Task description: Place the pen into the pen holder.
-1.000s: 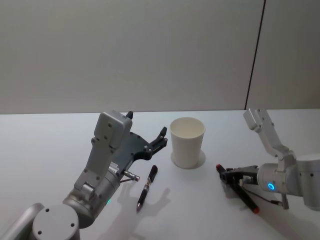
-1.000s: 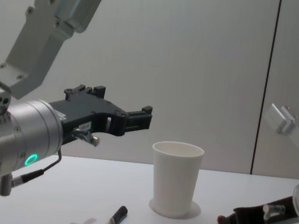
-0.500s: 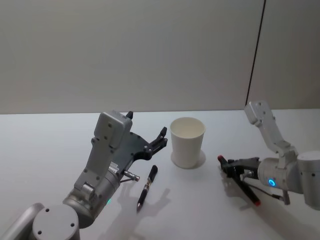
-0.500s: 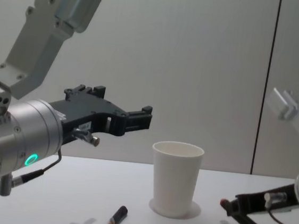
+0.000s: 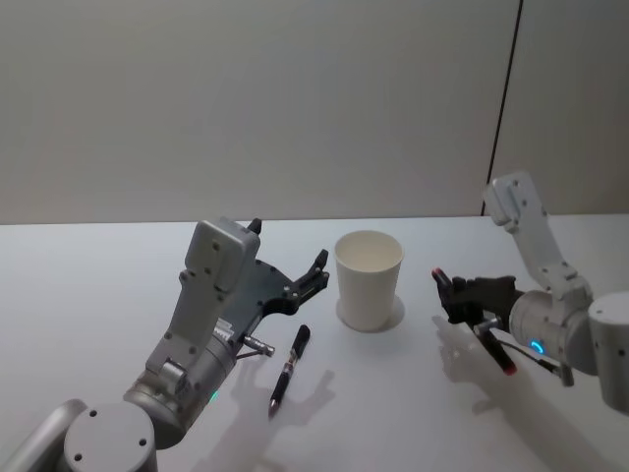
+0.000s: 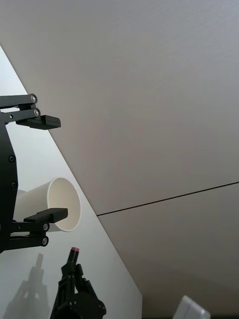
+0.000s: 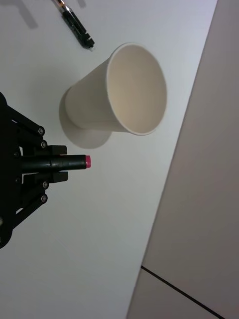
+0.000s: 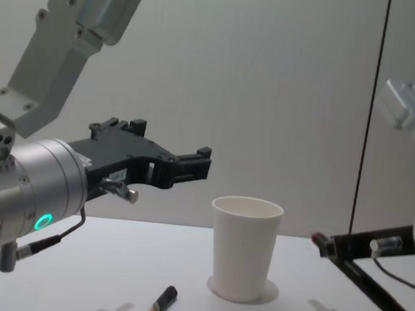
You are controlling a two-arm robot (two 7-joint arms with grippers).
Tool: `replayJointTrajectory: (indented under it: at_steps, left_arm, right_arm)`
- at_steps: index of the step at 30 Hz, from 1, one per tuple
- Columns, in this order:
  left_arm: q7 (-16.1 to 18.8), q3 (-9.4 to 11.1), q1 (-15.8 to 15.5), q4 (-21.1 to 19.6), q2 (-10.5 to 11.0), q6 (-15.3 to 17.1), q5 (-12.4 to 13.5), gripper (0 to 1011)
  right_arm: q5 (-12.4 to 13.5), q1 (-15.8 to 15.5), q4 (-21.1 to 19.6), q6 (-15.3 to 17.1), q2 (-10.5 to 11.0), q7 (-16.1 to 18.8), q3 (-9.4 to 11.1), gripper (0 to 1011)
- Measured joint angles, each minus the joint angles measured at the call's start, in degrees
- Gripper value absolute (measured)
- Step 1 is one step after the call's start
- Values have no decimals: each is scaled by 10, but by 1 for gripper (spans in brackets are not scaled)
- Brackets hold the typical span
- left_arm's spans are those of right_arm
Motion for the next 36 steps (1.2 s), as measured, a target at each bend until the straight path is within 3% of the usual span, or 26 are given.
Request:
replayJointTrajectory:
  at_steps: [14, 36]
  left_arm:
    - [0, 0, 0, 0, 0, 0, 0, 1004]
    - [0, 0, 0, 0, 0, 0, 0, 1004]
  right_arm:
    - [-26, -24, -36, -107, 8, -12, -7, 176]
    - [-52, -34, -31, -343, 19, 15, -13, 175]
